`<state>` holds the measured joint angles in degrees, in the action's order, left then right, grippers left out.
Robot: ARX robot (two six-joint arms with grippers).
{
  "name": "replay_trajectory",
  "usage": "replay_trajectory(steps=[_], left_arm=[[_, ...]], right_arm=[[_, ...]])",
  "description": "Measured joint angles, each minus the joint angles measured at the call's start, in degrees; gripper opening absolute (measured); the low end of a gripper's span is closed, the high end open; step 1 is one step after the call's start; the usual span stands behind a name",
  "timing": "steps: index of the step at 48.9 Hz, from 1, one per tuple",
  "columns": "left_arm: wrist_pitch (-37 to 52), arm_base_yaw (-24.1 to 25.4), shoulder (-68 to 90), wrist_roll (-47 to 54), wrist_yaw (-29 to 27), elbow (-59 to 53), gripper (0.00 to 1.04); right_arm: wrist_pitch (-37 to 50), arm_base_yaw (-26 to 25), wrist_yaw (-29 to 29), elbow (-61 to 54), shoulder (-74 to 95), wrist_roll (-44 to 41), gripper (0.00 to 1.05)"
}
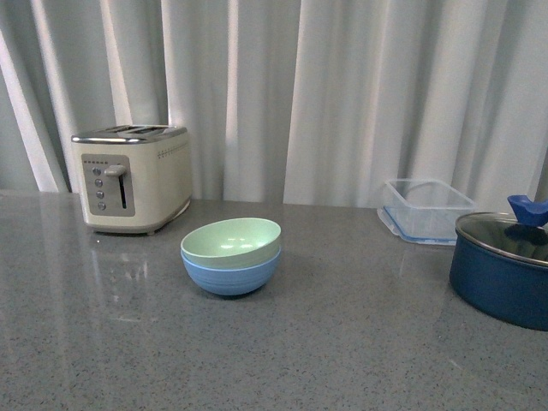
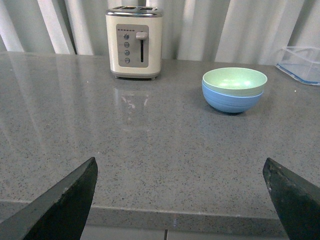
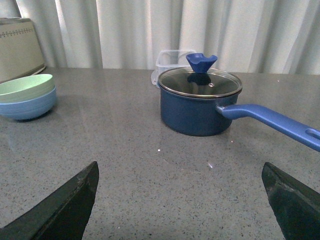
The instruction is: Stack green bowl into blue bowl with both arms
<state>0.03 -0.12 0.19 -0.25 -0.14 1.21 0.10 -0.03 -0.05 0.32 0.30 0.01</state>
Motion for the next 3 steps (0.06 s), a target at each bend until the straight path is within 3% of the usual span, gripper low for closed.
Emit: replay_trajectory(steps=[3], left_arm=[[0.0,0.0,0.0,0.0,0.0,0.0,0.98]], right_arm=[[0.0,0.0,0.0,0.0,0.0,0.0,0.95]])
